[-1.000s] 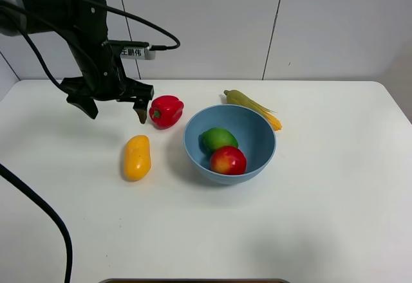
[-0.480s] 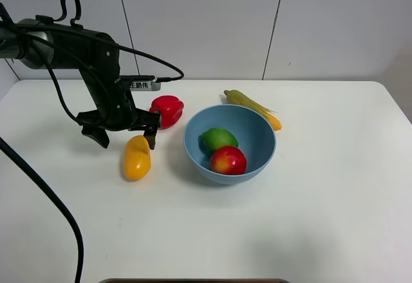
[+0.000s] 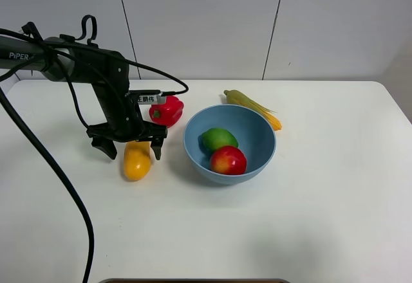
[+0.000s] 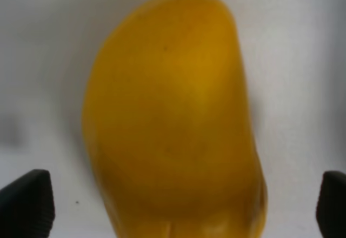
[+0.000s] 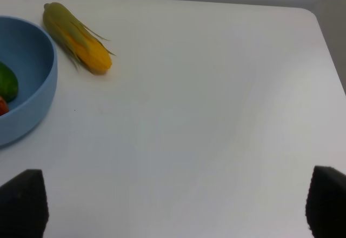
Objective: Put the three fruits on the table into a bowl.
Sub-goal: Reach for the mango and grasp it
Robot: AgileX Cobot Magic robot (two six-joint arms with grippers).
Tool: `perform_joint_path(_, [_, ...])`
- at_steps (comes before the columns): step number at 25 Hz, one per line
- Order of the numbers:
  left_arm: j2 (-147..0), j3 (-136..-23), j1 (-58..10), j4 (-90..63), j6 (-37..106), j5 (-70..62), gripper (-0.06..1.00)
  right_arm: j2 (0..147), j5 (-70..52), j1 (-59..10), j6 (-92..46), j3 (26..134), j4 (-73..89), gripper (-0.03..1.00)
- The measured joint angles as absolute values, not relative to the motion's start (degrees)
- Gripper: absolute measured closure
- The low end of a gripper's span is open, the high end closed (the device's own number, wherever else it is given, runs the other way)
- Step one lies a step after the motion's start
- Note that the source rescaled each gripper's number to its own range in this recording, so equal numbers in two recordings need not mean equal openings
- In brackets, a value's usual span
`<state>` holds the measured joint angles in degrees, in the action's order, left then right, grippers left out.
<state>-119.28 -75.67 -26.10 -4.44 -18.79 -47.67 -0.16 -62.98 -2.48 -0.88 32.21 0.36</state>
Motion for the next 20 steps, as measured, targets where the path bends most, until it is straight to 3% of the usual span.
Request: perform_joint_path(20, [-123.82,-75.67,-26.1,-4.82,-18.56,-44.98,-0.03,-0.16,-62.98,-2.48,-0.88,32.21,0.36,0.13])
